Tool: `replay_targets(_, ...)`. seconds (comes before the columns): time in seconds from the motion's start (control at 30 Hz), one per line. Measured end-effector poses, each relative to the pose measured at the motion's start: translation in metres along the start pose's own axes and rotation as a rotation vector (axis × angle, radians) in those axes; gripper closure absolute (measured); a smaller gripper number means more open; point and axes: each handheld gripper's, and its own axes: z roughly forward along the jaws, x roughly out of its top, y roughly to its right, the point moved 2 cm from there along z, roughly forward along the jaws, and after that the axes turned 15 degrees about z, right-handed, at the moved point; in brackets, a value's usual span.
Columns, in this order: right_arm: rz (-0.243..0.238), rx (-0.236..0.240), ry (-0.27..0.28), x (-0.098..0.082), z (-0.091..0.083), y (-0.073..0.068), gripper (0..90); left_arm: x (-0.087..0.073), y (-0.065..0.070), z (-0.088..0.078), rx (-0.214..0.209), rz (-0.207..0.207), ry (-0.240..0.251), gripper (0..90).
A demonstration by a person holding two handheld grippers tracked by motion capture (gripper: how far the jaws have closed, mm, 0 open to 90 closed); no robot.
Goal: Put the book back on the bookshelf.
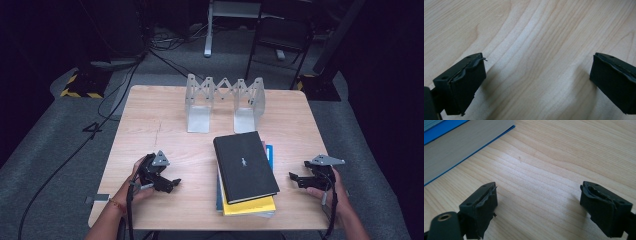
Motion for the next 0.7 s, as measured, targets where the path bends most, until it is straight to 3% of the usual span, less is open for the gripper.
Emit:
replay_targets(0.5,-0.020,0.014,-0.036,0.003,-0.001,0.001,15.7,0.002,0.000,0.001,-0.008,-0.002,-0.011,0.0)
replay_targets(0.57,-0.024,0.023,-0.043,0.004,-0.002,0.000,20.6,0.004,0.001,0.003,-0.007,-0.004,-0.011,0.0)
replay_targets(0.7,-0.037,0.061,-0.023,0.010,-0.011,-0.009,22.0,0.010,0.005,0.008,-0.009,0.001,0.003,0.1)
